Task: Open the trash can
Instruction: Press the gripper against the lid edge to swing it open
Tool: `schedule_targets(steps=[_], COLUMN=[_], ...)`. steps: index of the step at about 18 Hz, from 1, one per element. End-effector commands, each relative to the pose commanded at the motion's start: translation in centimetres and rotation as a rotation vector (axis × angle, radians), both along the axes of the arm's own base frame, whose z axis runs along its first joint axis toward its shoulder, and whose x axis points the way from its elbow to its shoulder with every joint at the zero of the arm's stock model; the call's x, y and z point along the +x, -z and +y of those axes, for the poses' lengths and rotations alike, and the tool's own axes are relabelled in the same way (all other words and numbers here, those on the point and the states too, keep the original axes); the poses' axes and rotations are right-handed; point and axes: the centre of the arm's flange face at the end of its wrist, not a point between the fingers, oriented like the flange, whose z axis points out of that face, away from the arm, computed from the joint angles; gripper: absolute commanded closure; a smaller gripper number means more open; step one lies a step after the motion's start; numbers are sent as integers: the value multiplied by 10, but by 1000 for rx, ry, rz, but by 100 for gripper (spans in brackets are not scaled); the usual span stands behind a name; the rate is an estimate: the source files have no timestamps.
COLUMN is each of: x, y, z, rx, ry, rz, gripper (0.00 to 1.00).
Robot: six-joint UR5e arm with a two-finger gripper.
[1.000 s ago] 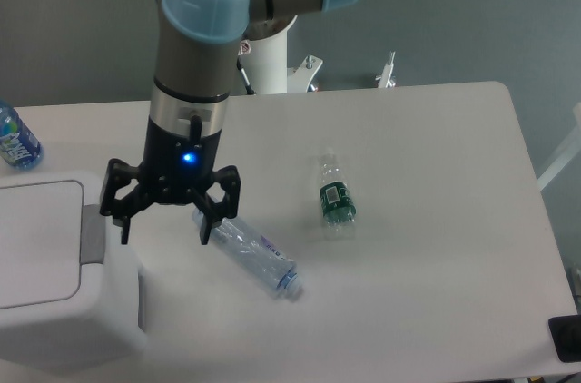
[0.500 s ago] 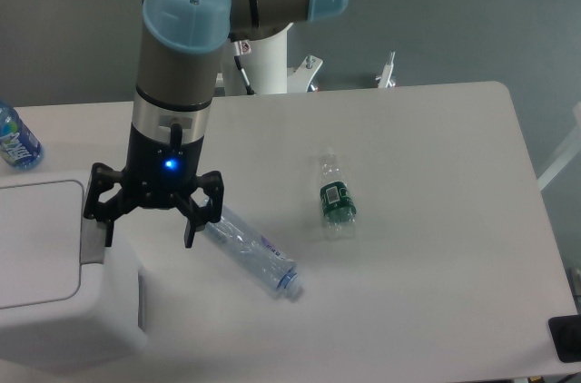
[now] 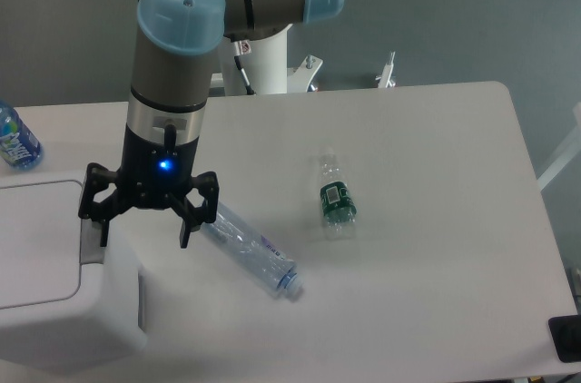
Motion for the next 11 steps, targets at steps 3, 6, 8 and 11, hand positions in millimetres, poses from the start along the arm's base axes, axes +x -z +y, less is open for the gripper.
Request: schedule_targets(steps=[3,6,8,11], x=[1,0,1,1], y=[1,3,4,5], z=[1,1,1,1], rx=[-1,-4,-6,-7], ry=[2,3,3,3], rz=[-1,-2,-4,-5], gripper=[0,0,0,0])
